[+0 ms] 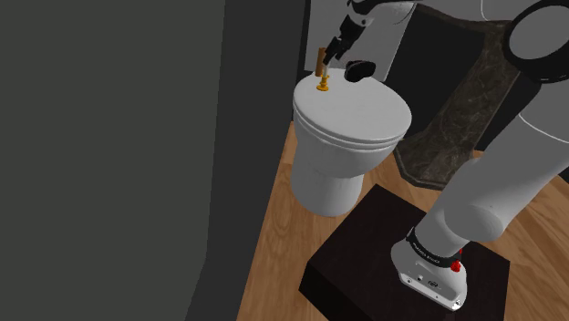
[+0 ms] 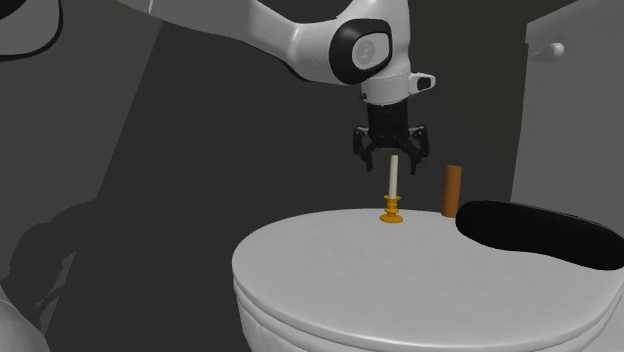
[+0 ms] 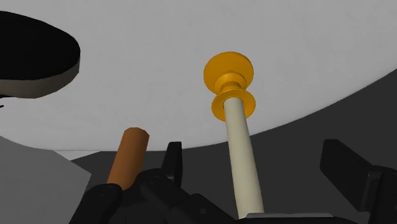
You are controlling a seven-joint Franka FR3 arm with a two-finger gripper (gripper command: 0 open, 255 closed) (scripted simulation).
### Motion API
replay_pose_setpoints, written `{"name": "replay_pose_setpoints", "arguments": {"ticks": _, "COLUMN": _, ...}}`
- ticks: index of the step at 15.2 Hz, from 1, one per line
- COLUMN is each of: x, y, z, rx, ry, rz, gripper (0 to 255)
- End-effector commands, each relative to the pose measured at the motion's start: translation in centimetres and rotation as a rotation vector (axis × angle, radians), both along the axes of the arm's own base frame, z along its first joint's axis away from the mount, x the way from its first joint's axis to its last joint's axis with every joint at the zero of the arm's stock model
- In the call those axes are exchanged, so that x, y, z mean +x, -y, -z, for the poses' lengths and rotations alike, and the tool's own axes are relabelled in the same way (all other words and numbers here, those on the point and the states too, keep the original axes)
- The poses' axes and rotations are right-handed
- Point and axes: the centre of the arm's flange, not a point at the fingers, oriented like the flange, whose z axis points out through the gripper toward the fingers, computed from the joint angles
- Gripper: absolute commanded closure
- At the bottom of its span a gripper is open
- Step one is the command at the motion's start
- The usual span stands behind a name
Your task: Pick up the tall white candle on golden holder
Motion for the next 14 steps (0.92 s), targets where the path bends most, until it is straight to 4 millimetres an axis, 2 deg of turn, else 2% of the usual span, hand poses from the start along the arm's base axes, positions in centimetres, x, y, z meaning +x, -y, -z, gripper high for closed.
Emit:
{"name": "replay_pose_setpoints", "arguments": {"ticks": 1, "x": 0.6, "y": 0.3, "z": 0.2, "rx": -0.001, "ry": 0.014, "rz": -0.005, "gripper": 0}}
{"name": "replay_pose_setpoints", "arguments": {"ticks": 7, "x": 0.6, "y": 0.3, "z": 3.7, "rx": -0.001, "ry": 0.014, "rz": -0.005, "gripper": 0}}
{"name": "replay_pose_setpoints", "arguments": {"ticks": 9, "x": 0.6, "y": 0.3, "z": 3.7, "rx": -0.001, "ry": 0.014, "rz": -0.005, "gripper": 0}}
{"name": "replay_pose_setpoints", "arguments": {"ticks": 10, "x": 0.5, "y": 0.4, "z": 3.7, "rx": -0.001, "ry": 0.014, "rz": -0.005, "gripper": 255}}
{"name": "replay_pose_setpoints", "arguments": {"ticks": 14, "x": 0.5, "y": 0.3, "z": 3.7, "rx": -0.001, "ry": 0.014, "rz": -0.005, "gripper": 255}}
